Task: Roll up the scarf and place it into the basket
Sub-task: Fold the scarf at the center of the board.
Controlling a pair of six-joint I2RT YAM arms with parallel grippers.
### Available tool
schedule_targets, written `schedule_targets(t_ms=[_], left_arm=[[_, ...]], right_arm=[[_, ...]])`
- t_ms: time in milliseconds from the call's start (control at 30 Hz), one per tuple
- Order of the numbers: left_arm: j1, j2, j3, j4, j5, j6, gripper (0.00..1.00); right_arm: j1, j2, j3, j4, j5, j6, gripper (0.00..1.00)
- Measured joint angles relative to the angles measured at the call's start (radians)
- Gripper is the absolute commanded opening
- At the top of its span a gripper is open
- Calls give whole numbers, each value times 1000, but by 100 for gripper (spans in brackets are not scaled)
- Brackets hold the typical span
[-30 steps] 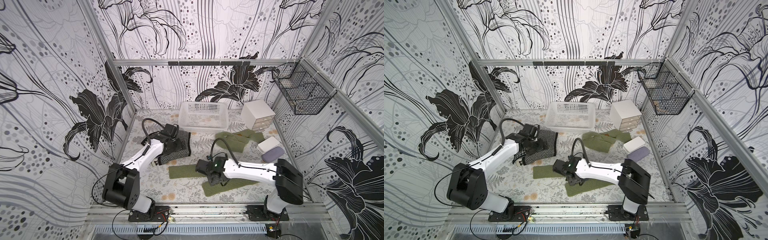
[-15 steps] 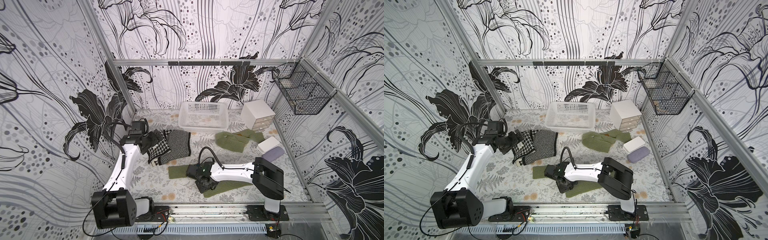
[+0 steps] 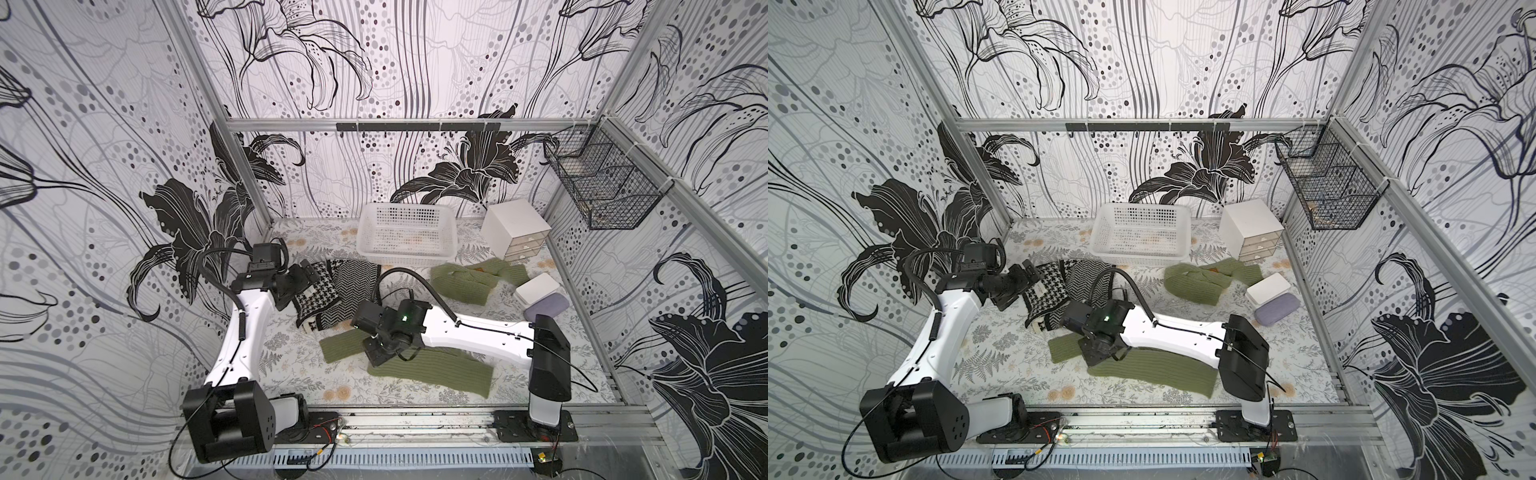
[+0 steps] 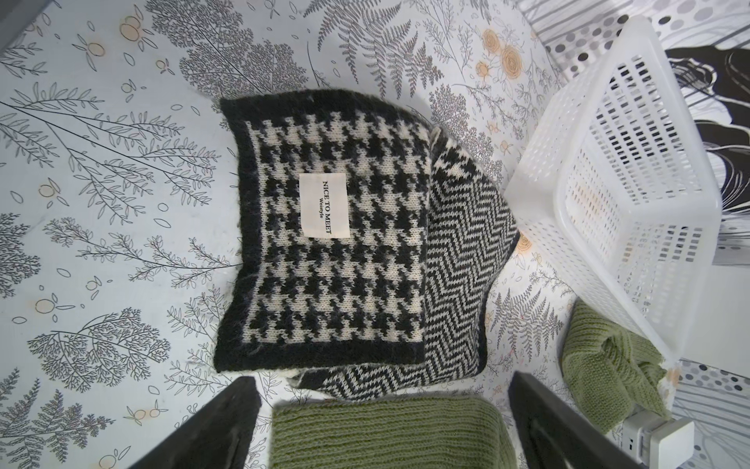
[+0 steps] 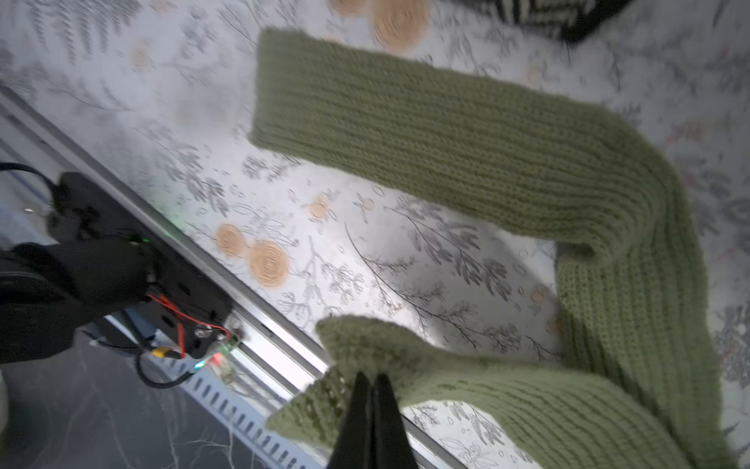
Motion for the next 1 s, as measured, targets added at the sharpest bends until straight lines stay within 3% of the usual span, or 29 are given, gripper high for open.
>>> schedule_targets(t_ms=[133, 333, 367, 400, 433, 533, 600, 800, 1000], left_arm=[[31, -10, 2, -13, 10, 19, 99], [37, -11, -8, -21, 84, 40, 99], [37, -15, -21, -14, 101, 40, 99], [35, -20, -40, -5, 118, 39, 99], [29, -25, -61, 0, 134, 37, 99], [-13, -24, -104, 1, 148, 32, 99], [-72, -13, -113, 2, 145, 26, 99], [-241, 46, -145, 17, 113, -9, 99], [-307, 61, -210, -4, 40, -42, 99]], right_arm=[[-19, 133, 223, -5, -66, -54, 0], [-74, 309, 295, 29, -181, -79, 0], [-82, 332, 295, 33, -194, -79, 11], [-92, 356, 295, 36, -206, -79, 34], [-101, 372, 295, 39, -216, -79, 48], [-124, 377, 250, 77, -216, -80, 74], [-133, 314, 134, 136, -187, -80, 79], [-135, -31, -259, 163, -42, -18, 80], [-135, -386, -597, 175, 71, 84, 79]])
